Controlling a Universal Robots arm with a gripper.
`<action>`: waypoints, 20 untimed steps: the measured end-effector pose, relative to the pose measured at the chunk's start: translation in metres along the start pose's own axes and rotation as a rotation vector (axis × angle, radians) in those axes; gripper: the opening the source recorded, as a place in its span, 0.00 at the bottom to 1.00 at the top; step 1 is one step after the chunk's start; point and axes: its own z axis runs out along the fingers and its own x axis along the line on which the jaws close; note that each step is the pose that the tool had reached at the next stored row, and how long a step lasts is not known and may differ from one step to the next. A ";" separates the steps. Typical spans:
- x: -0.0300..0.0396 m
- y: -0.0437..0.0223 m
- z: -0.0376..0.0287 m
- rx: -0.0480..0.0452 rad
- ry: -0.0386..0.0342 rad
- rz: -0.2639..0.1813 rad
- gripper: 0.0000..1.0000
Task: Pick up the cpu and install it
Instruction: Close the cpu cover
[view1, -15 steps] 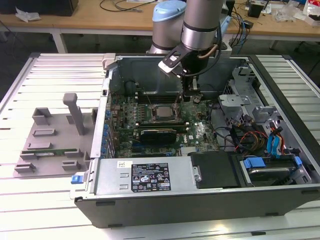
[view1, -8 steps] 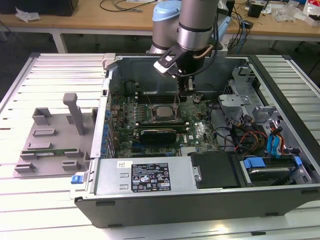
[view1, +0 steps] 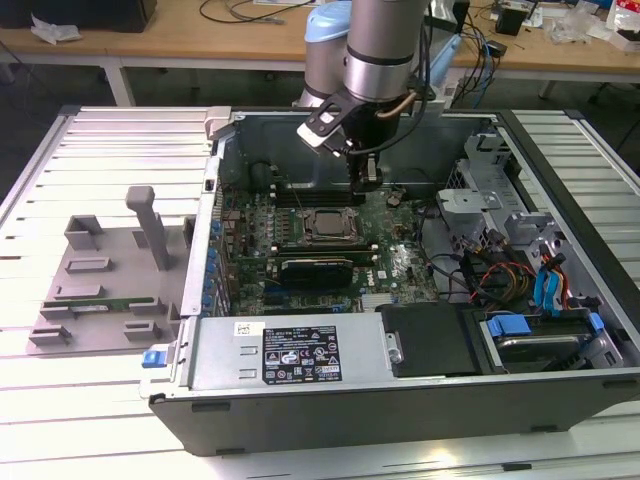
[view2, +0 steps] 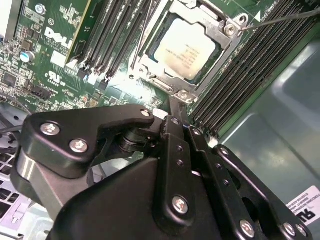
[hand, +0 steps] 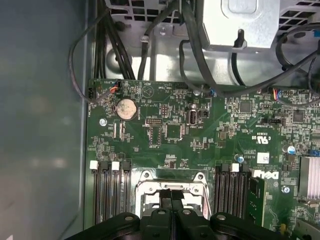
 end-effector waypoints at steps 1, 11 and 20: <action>0.0001 -0.0013 0.0003 0.0000 -0.0001 0.000 0.11; 0.0008 -0.0148 0.0076 0.0000 0.0000 0.000 0.11; 0.0027 -0.0492 0.0306 0.0000 0.0000 0.000 0.11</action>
